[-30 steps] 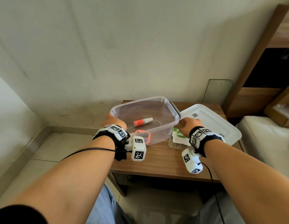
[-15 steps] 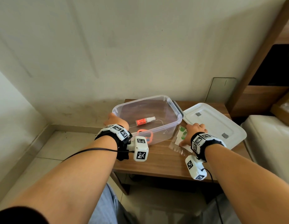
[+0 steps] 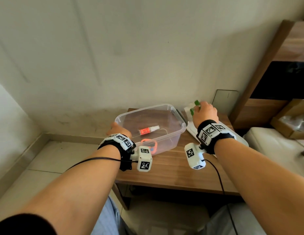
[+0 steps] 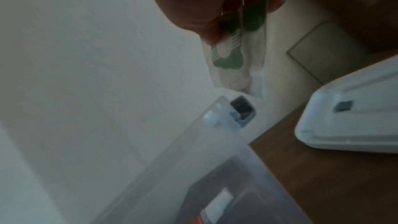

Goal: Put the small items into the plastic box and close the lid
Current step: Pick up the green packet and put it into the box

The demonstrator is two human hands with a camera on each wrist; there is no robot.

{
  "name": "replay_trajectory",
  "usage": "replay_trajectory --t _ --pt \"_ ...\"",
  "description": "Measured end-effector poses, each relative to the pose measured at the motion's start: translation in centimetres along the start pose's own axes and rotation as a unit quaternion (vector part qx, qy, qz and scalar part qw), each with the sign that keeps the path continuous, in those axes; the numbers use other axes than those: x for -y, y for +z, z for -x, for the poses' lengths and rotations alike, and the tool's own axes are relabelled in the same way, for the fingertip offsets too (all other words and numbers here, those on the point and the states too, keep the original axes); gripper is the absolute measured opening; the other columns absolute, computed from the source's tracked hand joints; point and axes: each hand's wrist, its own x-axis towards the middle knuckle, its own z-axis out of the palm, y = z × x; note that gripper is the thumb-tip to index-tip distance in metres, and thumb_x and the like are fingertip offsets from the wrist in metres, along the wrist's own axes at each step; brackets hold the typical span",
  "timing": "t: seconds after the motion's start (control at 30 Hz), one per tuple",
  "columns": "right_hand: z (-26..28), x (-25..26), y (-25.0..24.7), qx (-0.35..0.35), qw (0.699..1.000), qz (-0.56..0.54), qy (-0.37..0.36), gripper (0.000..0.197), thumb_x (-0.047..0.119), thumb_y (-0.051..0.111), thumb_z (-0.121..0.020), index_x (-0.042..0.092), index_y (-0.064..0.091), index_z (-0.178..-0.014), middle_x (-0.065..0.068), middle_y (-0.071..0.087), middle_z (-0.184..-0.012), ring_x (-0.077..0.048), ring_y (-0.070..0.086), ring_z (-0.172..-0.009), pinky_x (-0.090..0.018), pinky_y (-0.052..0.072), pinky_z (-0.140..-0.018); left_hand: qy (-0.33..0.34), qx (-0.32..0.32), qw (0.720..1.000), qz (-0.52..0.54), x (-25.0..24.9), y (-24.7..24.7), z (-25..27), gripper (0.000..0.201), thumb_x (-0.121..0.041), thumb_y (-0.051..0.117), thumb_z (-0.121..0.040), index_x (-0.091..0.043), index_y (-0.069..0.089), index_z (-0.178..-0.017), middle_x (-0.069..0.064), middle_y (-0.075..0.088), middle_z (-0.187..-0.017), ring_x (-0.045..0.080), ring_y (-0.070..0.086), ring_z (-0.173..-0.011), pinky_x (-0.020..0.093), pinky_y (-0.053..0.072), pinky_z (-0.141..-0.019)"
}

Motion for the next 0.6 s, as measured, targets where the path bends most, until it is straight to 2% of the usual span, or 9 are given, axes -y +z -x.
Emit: replay_trajectory --t 0.1,0.17,0.27,0.37,0.47,0.53,0.6 --pt "0.7 2.1 -0.3 -0.045 0.996 -0.001 -0.072 0.027 0.021 0.04 -0.098 0.006 0.056 -0.114 -0.014 0.06 -0.117 -0.034 0.051 -0.11 -0.043 0.044 -0.087 -0.01 0.007 1.0 -0.025 0.0 -0.2 0.1 0.052 -0.011 0.05 -0.09 -0.008 0.041 -0.141 0.017 0.052 -0.139 0.033 0.054 -0.126 0.039 0.044 -0.099" --pt "1.2 3.6 0.0 -0.048 0.992 -0.015 -0.113 0.027 0.022 0.04 -0.098 0.006 0.057 -0.112 -0.013 0.059 -0.115 -0.034 0.051 -0.107 -0.043 0.046 -0.085 -0.016 0.014 0.999 -0.037 -0.1 -0.2 0.0 0.051 -0.01 0.053 -0.089 -0.006 0.042 -0.139 0.016 0.051 -0.138 0.032 0.052 -0.127 0.037 0.045 -0.099" --pt "1.6 5.3 0.6 -0.005 0.99 -0.084 -0.111 0.027 0.021 0.04 -0.098 0.004 0.056 -0.112 -0.015 0.058 -0.115 -0.035 0.054 -0.104 -0.038 0.047 -0.079 -0.011 0.023 0.999 -0.04 -0.2 -0.1 -0.1 0.051 -0.009 0.053 -0.089 -0.007 0.041 -0.138 0.014 0.05 -0.139 0.032 0.052 -0.127 0.038 0.046 -0.098" --pt "1.6 6.1 1.4 0.04 0.99 -0.107 -0.084 0.027 0.019 0.041 -0.099 0.001 0.054 -0.113 -0.017 0.059 -0.117 -0.035 0.058 -0.1 -0.031 0.039 -0.072 -0.009 0.026 0.999 -0.029 -0.1 0.0 -0.1 0.054 -0.01 0.053 -0.088 -0.011 0.039 -0.14 0.013 0.05 -0.139 0.032 0.053 -0.125 0.038 0.046 -0.097" --pt "1.6 5.8 2.5 0.094 0.991 -0.092 -0.033 0.032 0.023 0.044 -0.098 0.006 0.049 -0.125 -0.017 0.061 -0.122 -0.035 0.057 -0.111 -0.034 0.044 -0.081 -0.014 0.022 1.0 -0.017 -0.2 0.0 0.0 0.054 -0.011 0.052 -0.088 -0.011 0.04 -0.141 0.017 0.051 -0.138 0.033 0.054 -0.124 0.04 0.047 -0.097" --pt "1.7 5.1 2.9 0.117 0.992 -0.046 -0.009 0.042 0.028 0.044 -0.097 0.009 0.042 -0.134 -0.017 0.057 -0.129 -0.034 0.047 -0.124 -0.038 0.043 -0.094 -0.009 0.028 0.999 -0.012 -0.3 0.2 0.0 0.057 -0.012 0.048 -0.09 -0.015 0.034 -0.146 0.019 0.049 -0.139 0.034 0.054 -0.123 0.042 0.046 -0.099" --pt "1.8 4.2 3.0 0.109 0.994 0.001 -0.011 0.048 0.031 0.042 -0.098 0.009 0.037 -0.14 -0.015 0.053 -0.136 -0.035 0.037 -0.13 -0.04 0.038 -0.101 -0.003 0.033 0.999 -0.006 -0.4 0.3 0.1 0.06 -0.017 0.044 -0.093 -0.023 0.027 -0.15 0.018 0.048 -0.141 0.035 0.055 -0.123 0.043 0.044 -0.102"
